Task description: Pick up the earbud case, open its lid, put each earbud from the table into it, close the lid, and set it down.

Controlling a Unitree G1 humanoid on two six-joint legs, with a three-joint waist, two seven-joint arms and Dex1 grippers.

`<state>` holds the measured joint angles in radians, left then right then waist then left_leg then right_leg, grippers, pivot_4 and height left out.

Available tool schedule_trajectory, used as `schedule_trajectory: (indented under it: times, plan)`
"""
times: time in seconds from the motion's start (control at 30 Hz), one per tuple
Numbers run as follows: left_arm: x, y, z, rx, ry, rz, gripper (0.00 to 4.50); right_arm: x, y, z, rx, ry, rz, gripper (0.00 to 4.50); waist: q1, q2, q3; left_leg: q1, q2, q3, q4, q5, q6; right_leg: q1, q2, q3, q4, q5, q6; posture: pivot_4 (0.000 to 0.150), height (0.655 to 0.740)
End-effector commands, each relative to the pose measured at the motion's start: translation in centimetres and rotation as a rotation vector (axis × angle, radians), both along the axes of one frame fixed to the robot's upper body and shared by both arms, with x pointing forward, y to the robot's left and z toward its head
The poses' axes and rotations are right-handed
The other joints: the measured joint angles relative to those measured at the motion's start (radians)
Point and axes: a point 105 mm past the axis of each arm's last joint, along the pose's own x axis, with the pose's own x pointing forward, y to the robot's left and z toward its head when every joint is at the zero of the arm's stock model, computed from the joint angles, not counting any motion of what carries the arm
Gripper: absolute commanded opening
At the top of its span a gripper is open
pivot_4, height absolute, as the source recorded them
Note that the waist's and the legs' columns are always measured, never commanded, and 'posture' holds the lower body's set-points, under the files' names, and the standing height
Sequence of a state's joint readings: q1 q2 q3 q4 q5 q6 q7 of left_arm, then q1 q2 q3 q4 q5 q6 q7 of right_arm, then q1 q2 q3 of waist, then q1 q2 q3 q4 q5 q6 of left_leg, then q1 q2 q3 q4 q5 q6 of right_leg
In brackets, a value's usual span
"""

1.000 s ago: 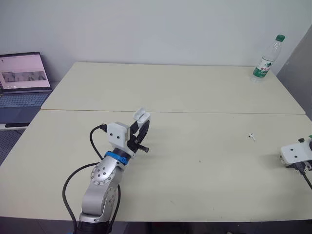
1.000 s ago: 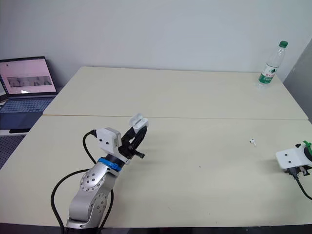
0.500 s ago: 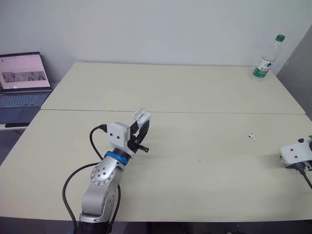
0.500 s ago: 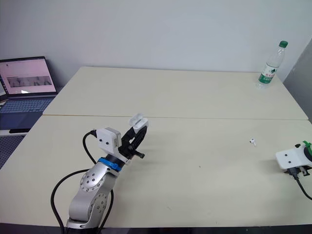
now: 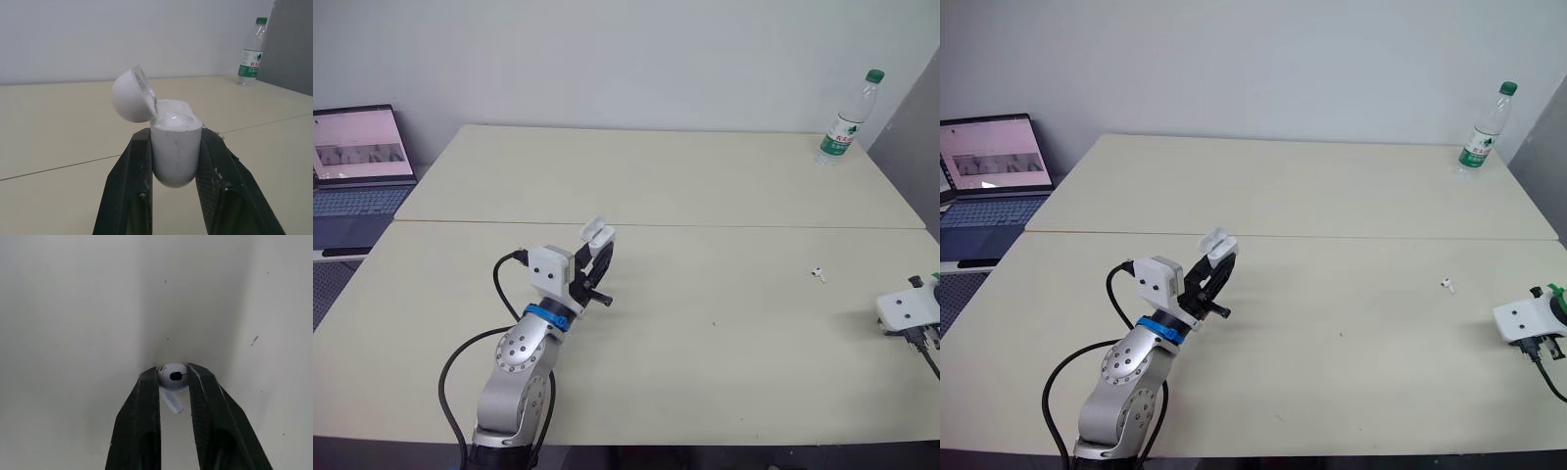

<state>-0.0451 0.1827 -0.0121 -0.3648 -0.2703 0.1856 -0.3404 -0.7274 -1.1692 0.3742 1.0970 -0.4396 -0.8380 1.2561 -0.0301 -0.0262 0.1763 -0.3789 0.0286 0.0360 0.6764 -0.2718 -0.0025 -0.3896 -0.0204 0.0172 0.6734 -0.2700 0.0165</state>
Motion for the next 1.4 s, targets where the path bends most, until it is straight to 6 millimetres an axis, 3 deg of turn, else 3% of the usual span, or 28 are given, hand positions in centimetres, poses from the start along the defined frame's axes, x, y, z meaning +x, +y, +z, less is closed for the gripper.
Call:
schedule_trajectory:
  times: [0.03,0.3,0.4,0.5,0.57,0.77,0.97,1.1,1.4]
  plan:
    - [-0.5,-0.3,1.8,-0.004,-0.071,-0.013,0.79,0.3,0.3,0.3,0.022,-0.023,0.0,0.42,0.0,0.0,0.0,0.0,0.0,0.0,0.0,0.0,0.0,0.0,0.0,0.0,0.0,0.0,0.0,0.15,0.74]
    - [-0.5,-0.3,1.8,-0.004,-0.07,-0.013,0.79,0.4,0.4,0.4,0.036,-0.029,-0.003,0.42,0.0,0.0,0.0,0.0,0.0,0.0,0.0,0.0,0.0,0.0,0.0,0.0,0.0,0.0,0.0,0.15,0.74]
    - [-0.5,-0.3,1.6,-0.002,-0.066,-0.013,0.79,1.3,1.7,1.0,0.119,-0.051,-0.021,0.42,0.0,0.0,0.0,0.0,0.0,0.0,0.0,0.0,0.0,0.0,0.0,0.0,0.0,0.0,0.0,0.15,0.74]
    - [-0.4,-0.2,1.3,0.002,-0.064,-0.009,0.79,3.1,5.2,2.2,0.327,-0.081,-0.087,0.42,-0.003,0.0,0.0,0.001,0.0,0.0,0.0,0.0,0.0,0.0,0.0,0.0,0.0,0.0,0.0,0.15,0.74]
    - [0.1,-0.3,1.3,0.006,-0.072,-0.003,0.79,4.2,9.6,3.9,0.568,-0.09,-0.159,0.42,-0.001,0.0,0.0,0.0,0.001,-0.001,0.0,0.0,0.0,0.0,0.0,0.0,0.001,0.0,0.0,0.15,0.74]
    - [1.7,-1.2,2.3,-0.003,-0.122,-0.016,0.79,4.2,20.7,10.2,1.152,-0.059,-0.315,0.42,0.01,0.001,0.0,-0.003,0.001,-0.005,0.0,0.0,0.0,0.0,0.0,-0.004,0.003,0.0,0.0,0.15,0.74]
    - [3.9,-2.4,4.0,-0.015,-0.18,-0.045,0.79,4.1,28.1,15.1,1.544,-0.065,-0.34,0.42,0.023,0.001,0.0,-0.006,0.0,-0.006,0.0,0.0,-0.001,-0.003,-0.001,-0.005,0.001,0.0,0.0,0.15,0.74]
    - [5.0,-2.9,4.8,-0.03,-0.203,-0.049,0.79,3.2,31.0,16.3,1.67,-0.062,-0.331,0.42,0.029,0.001,0.0,-0.021,-0.001,-0.005,0.002,0.0,0.0,-0.019,0.0,-0.004,0.006,0.001,0.001,0.15,0.74]
    - [6.2,-3.8,5.9,-0.059,-0.234,-0.039,0.79,2.6,33.7,17.1,1.791,-0.047,-0.324,0.42,0.028,0.001,0.0,-0.022,-0.002,-0.005,0.002,0.0,0.0,-0.02,0.0,-0.004,0.004,0.001,0.001,0.15,0.74]
